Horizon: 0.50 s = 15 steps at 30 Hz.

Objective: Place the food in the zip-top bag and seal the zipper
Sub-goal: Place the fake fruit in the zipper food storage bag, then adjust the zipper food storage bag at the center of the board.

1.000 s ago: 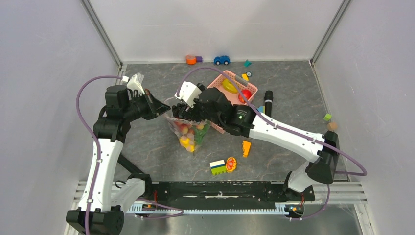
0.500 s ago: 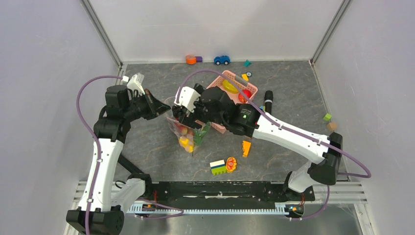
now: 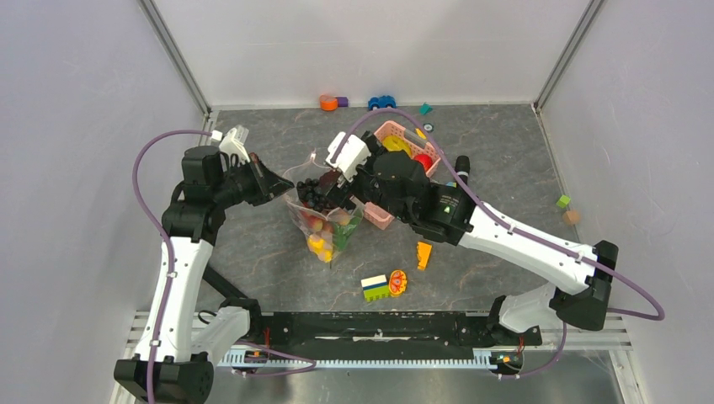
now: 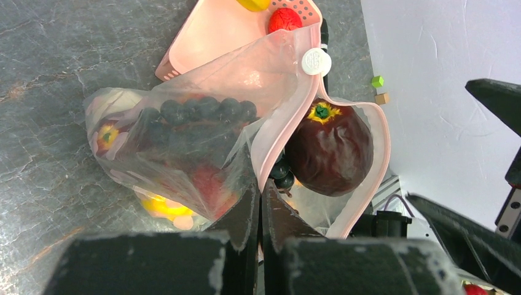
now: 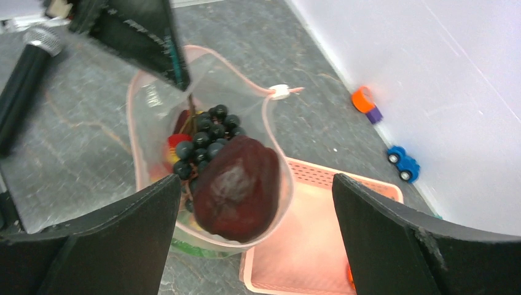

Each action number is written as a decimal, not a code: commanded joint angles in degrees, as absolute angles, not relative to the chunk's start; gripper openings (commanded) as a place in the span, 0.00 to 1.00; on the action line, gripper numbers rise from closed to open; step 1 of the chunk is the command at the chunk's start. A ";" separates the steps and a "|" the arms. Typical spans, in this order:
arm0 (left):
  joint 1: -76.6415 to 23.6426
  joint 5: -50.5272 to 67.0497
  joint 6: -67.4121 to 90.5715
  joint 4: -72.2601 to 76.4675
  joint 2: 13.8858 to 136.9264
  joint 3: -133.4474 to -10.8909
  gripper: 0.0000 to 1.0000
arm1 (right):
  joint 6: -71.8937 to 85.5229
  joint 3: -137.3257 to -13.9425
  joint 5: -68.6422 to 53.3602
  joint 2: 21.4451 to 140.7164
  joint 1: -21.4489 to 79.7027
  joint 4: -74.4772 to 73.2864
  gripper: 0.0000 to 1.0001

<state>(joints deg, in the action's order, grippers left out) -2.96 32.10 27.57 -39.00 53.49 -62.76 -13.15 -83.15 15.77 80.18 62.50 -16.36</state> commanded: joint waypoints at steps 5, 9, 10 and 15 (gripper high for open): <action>-2.61 32.74 29.22 -36.68 54.28 -62.58 0.03 | -9.02 -83.13 29.13 82.83 61.58 -21.03 0.94; -2.63 32.25 29.16 -36.71 54.70 -62.58 0.03 | -9.75 -83.63 29.38 85.11 61.22 -23.52 0.89; -2.57 32.41 29.18 -36.74 54.78 -62.60 0.03 | -9.70 -84.37 29.69 86.00 60.97 -24.16 0.88; -2.59 32.33 29.00 -36.74 54.56 -62.58 0.02 | -9.06 -87.37 29.79 89.88 59.53 -27.16 0.72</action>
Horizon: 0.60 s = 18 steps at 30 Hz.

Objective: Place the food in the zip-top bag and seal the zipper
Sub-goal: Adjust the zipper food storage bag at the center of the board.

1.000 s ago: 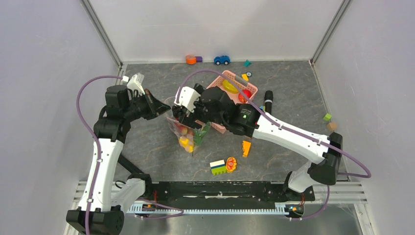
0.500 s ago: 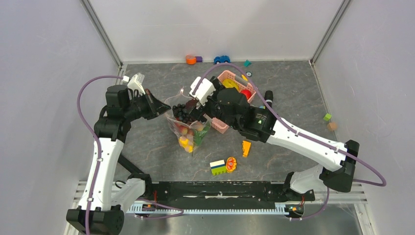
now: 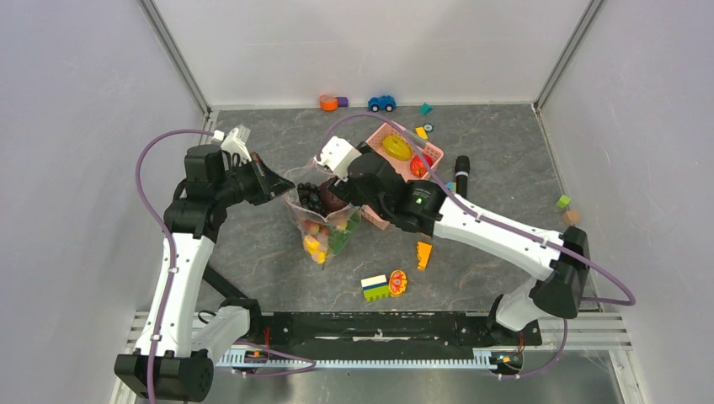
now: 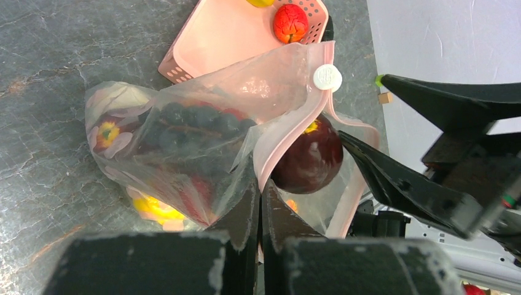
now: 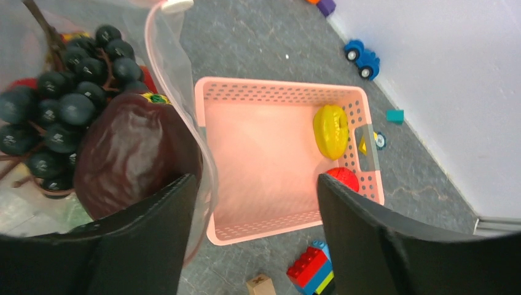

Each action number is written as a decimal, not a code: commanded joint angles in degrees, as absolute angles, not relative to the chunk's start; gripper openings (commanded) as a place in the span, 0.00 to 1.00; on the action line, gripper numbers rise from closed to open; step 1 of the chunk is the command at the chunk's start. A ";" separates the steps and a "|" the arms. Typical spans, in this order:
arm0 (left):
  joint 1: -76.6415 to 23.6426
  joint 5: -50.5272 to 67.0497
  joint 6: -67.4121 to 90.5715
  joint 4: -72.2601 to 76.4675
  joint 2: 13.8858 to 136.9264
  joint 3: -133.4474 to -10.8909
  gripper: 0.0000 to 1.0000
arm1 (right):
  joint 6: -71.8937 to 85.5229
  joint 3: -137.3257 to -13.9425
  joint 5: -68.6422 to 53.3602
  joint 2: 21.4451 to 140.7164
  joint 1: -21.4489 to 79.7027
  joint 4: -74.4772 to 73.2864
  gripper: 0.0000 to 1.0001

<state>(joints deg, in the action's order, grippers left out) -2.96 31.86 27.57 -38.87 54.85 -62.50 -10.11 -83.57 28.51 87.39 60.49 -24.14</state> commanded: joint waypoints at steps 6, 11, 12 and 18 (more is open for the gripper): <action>-2.55 32.46 28.97 -36.73 54.24 -62.74 0.02 | -8.48 -89.02 24.38 90.57 58.93 -27.88 0.40; -2.68 31.90 30.52 -38.14 55.29 -66.53 0.02 | -9.85 -94.15 16.85 89.50 58.92 -28.12 0.08; -2.66 31.83 30.69 -39.43 55.87 -68.23 0.02 | -10.00 -95.58 15.28 89.36 58.89 -28.24 0.00; -2.97 25.75 33.61 -43.65 55.11 -77.55 0.03 | -10.51 -99.30 5.03 87.87 58.94 -26.18 0.00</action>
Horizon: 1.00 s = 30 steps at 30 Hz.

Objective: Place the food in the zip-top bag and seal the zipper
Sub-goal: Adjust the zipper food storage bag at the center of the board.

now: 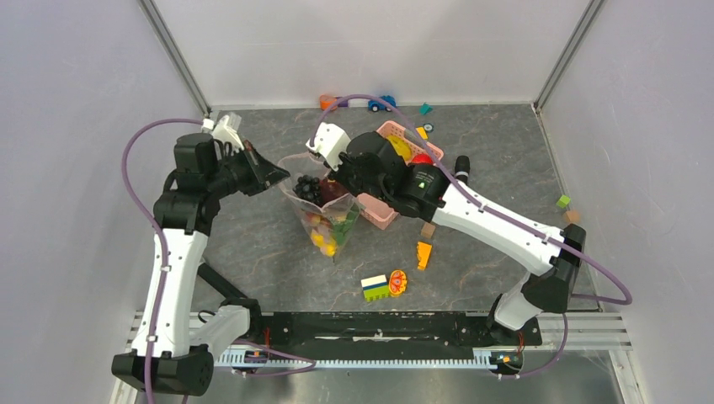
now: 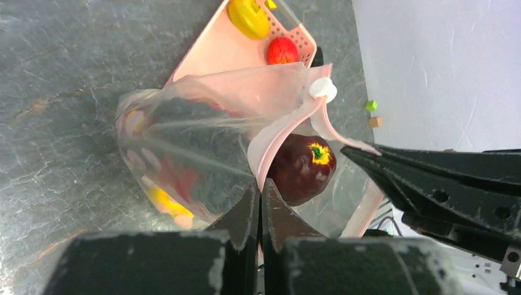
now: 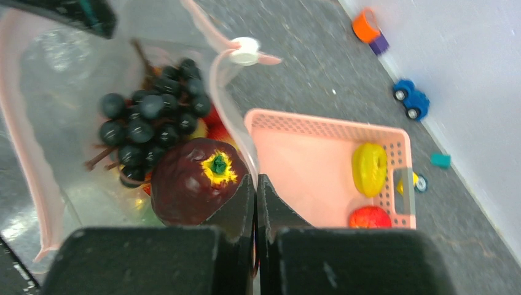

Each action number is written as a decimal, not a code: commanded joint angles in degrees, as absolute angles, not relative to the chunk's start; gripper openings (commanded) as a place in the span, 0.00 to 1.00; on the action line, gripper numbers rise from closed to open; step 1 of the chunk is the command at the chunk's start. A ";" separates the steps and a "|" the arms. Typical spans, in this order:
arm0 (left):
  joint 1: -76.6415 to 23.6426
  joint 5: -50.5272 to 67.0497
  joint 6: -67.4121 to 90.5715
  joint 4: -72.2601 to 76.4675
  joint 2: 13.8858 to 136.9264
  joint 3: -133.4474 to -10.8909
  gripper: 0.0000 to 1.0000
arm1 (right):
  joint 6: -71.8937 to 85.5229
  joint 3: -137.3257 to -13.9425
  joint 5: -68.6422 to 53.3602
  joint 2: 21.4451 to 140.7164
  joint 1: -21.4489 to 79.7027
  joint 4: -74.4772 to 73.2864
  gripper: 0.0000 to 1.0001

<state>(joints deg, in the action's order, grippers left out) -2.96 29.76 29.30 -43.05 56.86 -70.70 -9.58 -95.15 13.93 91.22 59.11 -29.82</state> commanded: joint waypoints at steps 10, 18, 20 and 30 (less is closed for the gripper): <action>-3.02 19.50 33.42 -47.63 57.01 -79.83 0.06 | -5.69 -91.77 2.69 84.12 58.98 -20.70 0.01; -2.99 29.76 30.60 -46.15 65.07 -72.40 0.08 | -2.21 -81.51 10.25 83.60 58.95 -16.02 0.00; -3.06 33.08 30.53 -46.14 66.33 -71.66 0.25 | -1.24 -80.16 9.78 83.87 58.88 -14.22 0.00; -6.33 21.06 28.84 -49.96 60.13 -72.20 0.71 | 0.66 -77.74 10.91 82.48 58.96 -10.29 0.00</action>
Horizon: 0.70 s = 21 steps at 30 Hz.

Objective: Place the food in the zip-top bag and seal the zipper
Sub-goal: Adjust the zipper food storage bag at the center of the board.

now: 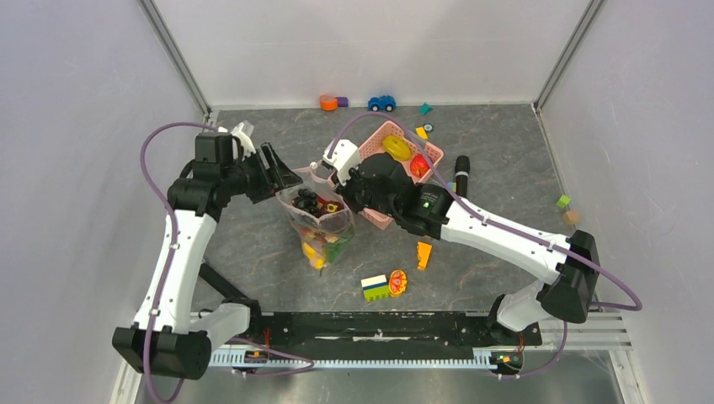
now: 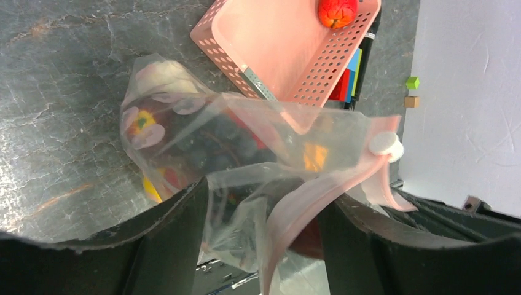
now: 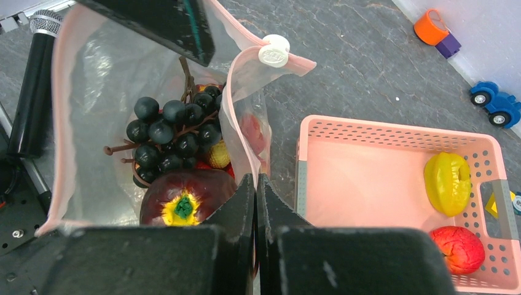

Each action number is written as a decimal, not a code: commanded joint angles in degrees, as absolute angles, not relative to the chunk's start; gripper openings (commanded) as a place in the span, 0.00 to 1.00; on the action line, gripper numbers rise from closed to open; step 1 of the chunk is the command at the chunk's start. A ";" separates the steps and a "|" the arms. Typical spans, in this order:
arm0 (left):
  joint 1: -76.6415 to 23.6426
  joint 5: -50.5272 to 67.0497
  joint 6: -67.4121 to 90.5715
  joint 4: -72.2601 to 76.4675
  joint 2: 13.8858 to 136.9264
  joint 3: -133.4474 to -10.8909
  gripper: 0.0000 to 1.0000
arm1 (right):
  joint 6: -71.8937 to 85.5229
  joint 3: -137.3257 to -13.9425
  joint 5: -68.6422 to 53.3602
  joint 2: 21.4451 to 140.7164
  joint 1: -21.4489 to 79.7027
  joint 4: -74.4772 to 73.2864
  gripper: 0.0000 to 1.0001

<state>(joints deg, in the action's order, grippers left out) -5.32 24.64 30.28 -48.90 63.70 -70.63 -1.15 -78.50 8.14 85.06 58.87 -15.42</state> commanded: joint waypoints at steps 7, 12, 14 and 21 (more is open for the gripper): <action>-24.26 -2.71 30.29 -59.61 60.92 -78.56 0.71 | 1.85 -75.89 13.22 80.12 58.95 -9.05 0.00; -31.33 -12.55 34.80 -64.22 64.42 -79.43 0.59 | 1.85 -72.52 13.32 77.47 58.97 -8.29 0.00; -34.26 -15.33 36.57 -65.11 65.39 -79.63 0.57 | 1.85 -71.62 14.92 76.56 59.02 -8.29 0.00; -42.67 -22.85 39.54 -71.28 69.84 -85.52 0.48 | 0.67 -68.75 19.77 73.55 59.00 -7.76 0.00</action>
<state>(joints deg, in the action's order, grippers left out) -39.79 -15.88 35.62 -67.24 68.77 -80.44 1.23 -69.47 15.09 76.99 58.87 -12.49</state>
